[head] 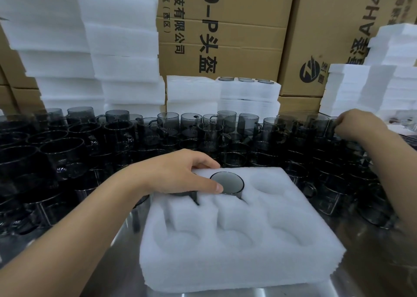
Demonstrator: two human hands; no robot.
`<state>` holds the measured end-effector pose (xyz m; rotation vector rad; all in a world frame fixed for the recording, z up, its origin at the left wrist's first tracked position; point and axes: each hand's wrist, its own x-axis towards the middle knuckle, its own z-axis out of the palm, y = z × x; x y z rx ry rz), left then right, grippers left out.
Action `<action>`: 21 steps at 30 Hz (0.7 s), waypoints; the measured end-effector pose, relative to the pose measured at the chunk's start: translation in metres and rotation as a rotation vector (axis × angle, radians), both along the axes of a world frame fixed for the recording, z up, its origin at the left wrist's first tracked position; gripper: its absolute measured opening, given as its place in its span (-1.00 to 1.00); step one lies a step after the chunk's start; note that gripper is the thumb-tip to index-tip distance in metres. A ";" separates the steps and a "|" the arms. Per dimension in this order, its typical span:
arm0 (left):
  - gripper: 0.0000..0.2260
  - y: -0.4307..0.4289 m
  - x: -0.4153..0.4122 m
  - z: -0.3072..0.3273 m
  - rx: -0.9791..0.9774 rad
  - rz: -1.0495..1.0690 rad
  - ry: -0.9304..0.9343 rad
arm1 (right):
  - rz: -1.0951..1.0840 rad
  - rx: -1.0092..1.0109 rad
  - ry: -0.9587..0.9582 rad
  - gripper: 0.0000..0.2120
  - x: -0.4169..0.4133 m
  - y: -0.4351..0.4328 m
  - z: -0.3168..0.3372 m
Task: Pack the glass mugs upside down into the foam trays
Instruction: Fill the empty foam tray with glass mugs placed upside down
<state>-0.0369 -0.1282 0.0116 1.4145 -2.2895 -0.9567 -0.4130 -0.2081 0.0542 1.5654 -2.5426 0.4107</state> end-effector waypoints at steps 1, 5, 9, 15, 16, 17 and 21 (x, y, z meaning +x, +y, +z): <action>-0.50 0.000 0.000 0.000 0.000 -0.002 -0.002 | -0.002 -0.019 0.022 -0.76 0.001 0.001 -0.003; -0.49 0.000 0.000 0.000 -0.004 -0.006 -0.007 | -0.020 -0.049 0.091 -0.76 0.006 0.001 -0.012; -0.43 0.001 0.000 0.000 -0.009 -0.008 -0.007 | -0.163 -0.053 0.182 -0.63 0.012 0.000 -0.020; -0.52 0.001 0.001 0.000 -0.007 -0.017 -0.006 | -0.270 0.097 0.174 -0.66 0.010 0.002 -0.024; -0.56 0.001 0.001 0.000 -0.008 -0.021 -0.006 | -0.261 0.097 0.159 -0.68 0.010 0.002 -0.025; -0.58 0.001 0.001 0.000 -0.009 -0.021 -0.006 | -0.256 0.093 0.144 -0.70 0.010 0.002 -0.025; -0.58 0.001 0.000 0.000 -0.013 -0.017 -0.004 | -0.249 0.059 0.158 -0.75 0.006 0.004 -0.025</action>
